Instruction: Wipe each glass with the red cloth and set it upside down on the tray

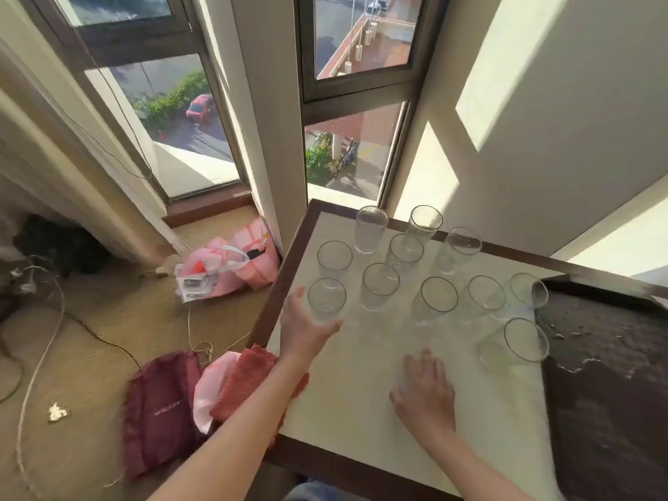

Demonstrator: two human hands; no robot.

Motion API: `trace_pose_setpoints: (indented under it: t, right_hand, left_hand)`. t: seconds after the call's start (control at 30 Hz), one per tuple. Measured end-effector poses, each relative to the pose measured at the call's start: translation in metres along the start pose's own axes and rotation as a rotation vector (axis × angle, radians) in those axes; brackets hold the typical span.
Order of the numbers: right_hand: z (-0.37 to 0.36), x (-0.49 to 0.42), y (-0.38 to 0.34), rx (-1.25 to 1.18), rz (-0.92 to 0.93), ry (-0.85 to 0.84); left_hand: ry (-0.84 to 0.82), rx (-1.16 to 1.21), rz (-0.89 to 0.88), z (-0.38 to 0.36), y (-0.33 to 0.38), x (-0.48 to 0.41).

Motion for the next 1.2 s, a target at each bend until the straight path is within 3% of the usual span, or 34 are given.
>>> trace_pose_setpoints:
  t: [0.4,0.6,0.7,0.8,0.93,1.03,1.2]
  right_hand:
    - [0.005,0.000,-0.008,0.012,-0.060,0.018]
    - [0.016,0.004,-0.004,-0.053,-0.042,-0.047]
    - [0.026,0.007,-0.015,-0.150,-0.016,0.011]
    - [0.027,0.014,-0.043,-0.272,0.122,0.084]
    - [0.024,0.027,-0.100,-0.315,0.448,0.093]
    - [0.027,0.039,-0.150,-0.228,0.687,0.148]
    - [0.002,0.048,-0.207,0.019,0.880,0.048]
  left_hand:
    - [0.038,0.030,-0.104,-0.017,-0.008,-0.013]
    - [0.067,0.073,-0.125,0.005,-0.003,0.000]
    - [0.084,0.184,-0.095,0.033,-0.002,0.018]
    - [0.088,0.262,-0.070,0.070,-0.009,0.041]
    - [0.143,0.317,-0.007,0.118,-0.027,0.076]
    - [0.237,0.318,0.018,0.152,-0.038,0.099]
    - [0.356,0.344,0.077,0.192,-0.057,0.117]
Point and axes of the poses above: each hand's wrist, its own x-axis away from the middle knuckle, its own z-axis out of the back of the hand, y = z × x, the point moved 4 cm from there along -x, towards the middle knuckle, and after that the axes turned 6 degrees about x, right-handed, at the moved point
